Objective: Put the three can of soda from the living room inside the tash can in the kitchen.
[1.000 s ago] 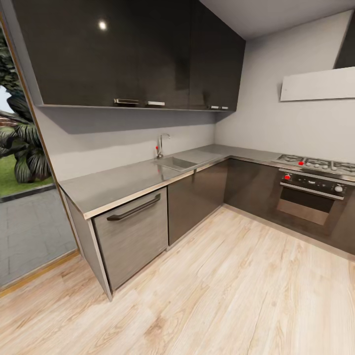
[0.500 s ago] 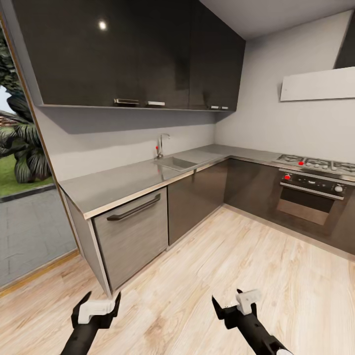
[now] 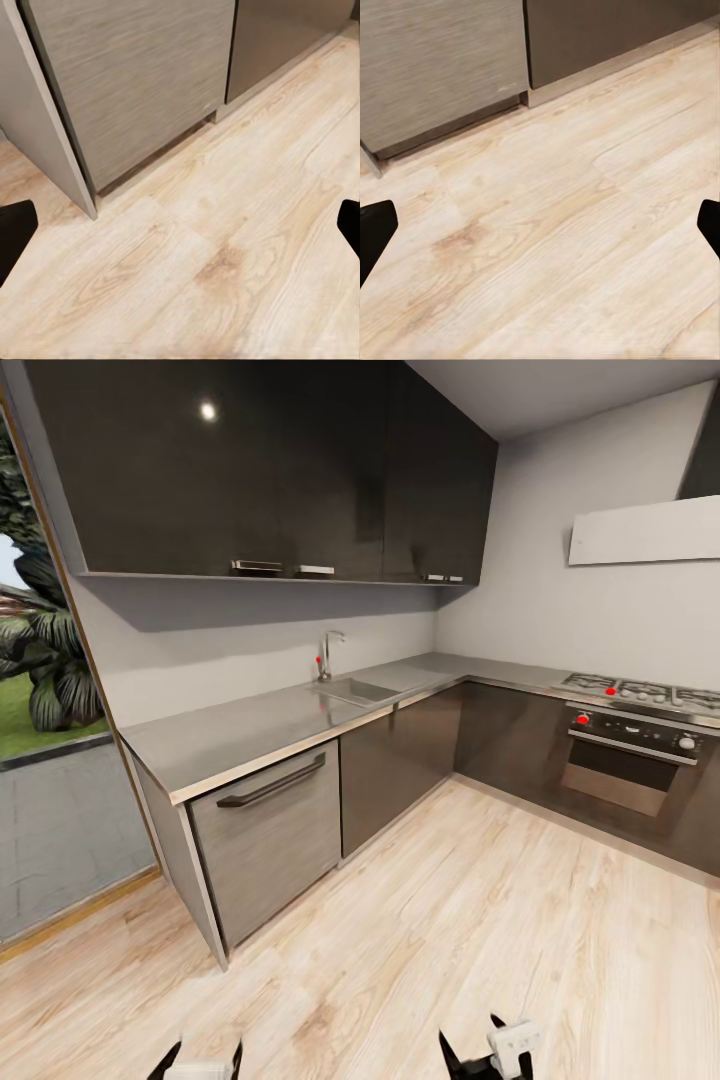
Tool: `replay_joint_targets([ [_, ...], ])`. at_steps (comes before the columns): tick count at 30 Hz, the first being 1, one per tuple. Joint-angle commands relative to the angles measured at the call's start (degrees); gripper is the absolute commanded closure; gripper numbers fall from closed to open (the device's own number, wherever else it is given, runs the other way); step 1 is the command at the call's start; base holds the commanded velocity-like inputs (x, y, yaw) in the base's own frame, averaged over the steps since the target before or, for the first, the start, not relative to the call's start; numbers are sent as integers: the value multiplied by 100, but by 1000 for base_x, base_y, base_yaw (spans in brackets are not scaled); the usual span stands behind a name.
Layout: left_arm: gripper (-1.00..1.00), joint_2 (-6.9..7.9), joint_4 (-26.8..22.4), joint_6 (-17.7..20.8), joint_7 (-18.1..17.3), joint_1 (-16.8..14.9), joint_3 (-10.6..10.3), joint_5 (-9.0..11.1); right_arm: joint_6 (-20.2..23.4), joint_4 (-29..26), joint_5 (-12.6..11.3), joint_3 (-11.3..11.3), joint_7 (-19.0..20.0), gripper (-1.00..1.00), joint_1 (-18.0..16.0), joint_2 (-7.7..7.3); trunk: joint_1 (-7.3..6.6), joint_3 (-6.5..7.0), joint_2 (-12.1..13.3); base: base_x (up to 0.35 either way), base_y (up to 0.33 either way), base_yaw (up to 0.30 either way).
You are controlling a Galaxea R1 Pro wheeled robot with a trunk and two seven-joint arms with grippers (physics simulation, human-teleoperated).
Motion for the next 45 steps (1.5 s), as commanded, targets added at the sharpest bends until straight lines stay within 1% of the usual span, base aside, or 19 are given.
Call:
replay_joint_targets([
  [1,-100,0,45,-5,1,-1,1,4,-8,16,-3,-5,-1,-100,0,-3,0,0,0,0,0,0],
  [11,-100,0,499,-31,5,-41,6,10,-43,52,-29,-23,-6,-100,0,-10,0,0,0,0,0,0],
  [19,-100,-5,600,-32,5,-55,6,-2,-32,53,-39,-13,-10,-100,0,41,0,0,0,0,0,0],
  [28,-100,-7,614,-32,5,-57,-9,-7,-25,53,-32,18,-12,-100,0,65,0,0,0,0,0,19],
  [35,-100,-6,615,-32,5,-57,-15,-13,-21,59,-9,42,-70,-100,0,73,0,0,0,0,0,191],
  [45,-100,-3,615,-32,5,-57,-34,-8,-21,69,9,69,-266,-100,0,75,0,0,0,0,0,245],
])
